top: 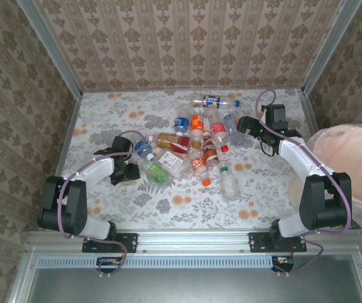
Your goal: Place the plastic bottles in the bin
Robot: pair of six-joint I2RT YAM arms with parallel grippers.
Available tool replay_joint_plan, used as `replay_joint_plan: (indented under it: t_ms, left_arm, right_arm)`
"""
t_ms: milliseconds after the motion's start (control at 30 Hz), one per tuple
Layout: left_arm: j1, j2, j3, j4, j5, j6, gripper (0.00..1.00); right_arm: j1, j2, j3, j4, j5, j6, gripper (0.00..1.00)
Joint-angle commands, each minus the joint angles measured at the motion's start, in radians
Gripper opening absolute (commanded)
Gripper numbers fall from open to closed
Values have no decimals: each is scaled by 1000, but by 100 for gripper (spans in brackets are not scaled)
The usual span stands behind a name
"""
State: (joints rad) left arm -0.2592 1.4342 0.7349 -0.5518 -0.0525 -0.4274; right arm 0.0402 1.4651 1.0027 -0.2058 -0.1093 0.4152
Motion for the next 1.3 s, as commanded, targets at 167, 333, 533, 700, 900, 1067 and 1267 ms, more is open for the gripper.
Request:
replay_joint_plan:
  t_ms: [167,333,533,700,900,1067,1267]
  left_arm:
    - [-7,-161,-55,30,-13,-1,49]
    - [-70,-322,-52,-3,-71,15,47]
    - [-189,-477,-20,155,90,59,45]
    - [-274,-384,31,461,354,68,44]
    - [-314,-141,167,707,654,34,44]
    - [-343,6,291,786,823,24,44]
    - [-361,96,366,828,919,9,44]
  right_arm:
    - [28,-119,-13,8,-5,4,100]
    - [33,-173,-55,81,-68,47,100]
    - [38,-213,-109,246,-249,164,100]
    - [42,-213,-102,301,-329,211,100]
    - [56,-220,-91,412,-562,213,100]
    - [121,-254,-47,353,-647,139,100]
    - [180,-224,21,380,-670,240,100]
